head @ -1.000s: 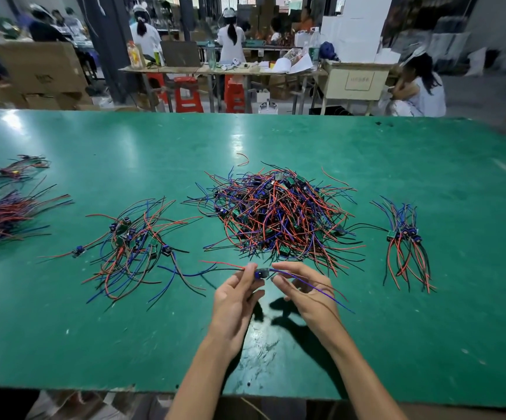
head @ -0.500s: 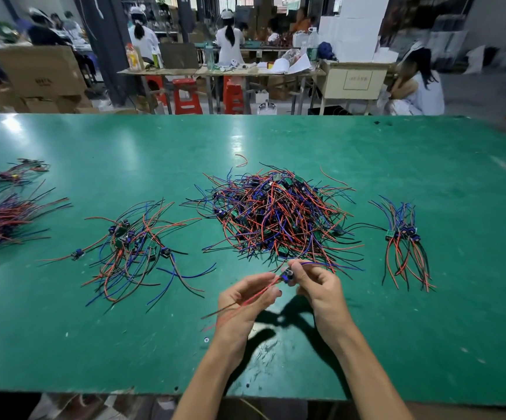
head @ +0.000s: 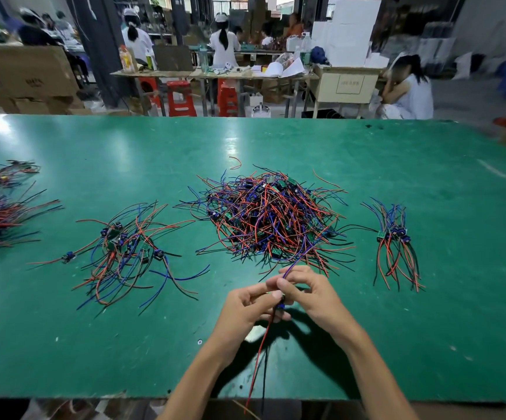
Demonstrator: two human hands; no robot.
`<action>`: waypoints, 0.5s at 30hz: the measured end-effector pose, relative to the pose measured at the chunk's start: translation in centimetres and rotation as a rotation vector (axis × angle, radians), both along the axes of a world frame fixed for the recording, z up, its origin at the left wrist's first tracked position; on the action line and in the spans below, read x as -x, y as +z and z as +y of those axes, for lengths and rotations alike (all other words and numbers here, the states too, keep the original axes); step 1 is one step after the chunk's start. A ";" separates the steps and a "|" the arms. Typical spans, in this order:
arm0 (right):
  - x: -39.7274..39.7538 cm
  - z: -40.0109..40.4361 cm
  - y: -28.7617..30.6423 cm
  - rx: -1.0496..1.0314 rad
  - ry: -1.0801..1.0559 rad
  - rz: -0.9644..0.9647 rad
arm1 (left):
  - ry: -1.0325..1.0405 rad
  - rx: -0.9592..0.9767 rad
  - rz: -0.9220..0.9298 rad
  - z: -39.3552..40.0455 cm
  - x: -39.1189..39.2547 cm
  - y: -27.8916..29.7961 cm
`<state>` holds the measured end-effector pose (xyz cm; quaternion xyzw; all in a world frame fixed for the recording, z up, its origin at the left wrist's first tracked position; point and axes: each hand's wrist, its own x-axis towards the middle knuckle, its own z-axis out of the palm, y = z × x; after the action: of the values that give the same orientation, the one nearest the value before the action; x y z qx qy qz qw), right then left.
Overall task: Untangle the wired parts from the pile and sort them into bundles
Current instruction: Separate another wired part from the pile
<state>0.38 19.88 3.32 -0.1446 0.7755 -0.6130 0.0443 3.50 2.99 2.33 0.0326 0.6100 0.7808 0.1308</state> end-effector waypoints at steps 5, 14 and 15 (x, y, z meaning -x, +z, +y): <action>-1.6 -1.9 -0.7 0.109 -0.115 -0.086 | 0.045 0.005 -0.003 0.2 -0.2 -0.2; -2.8 -4.6 -1.1 0.290 -0.337 -0.197 | 0.148 0.034 0.025 0.6 -0.5 -0.3; -3.0 -4.9 -1.2 0.276 -0.386 -0.182 | 0.165 0.037 0.021 0.7 -0.5 -0.3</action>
<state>3.33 14.98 2.08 0.0572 0.6905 -0.7207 -0.0243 4.02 3.64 2.00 -0.0120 0.6265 0.7771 0.0598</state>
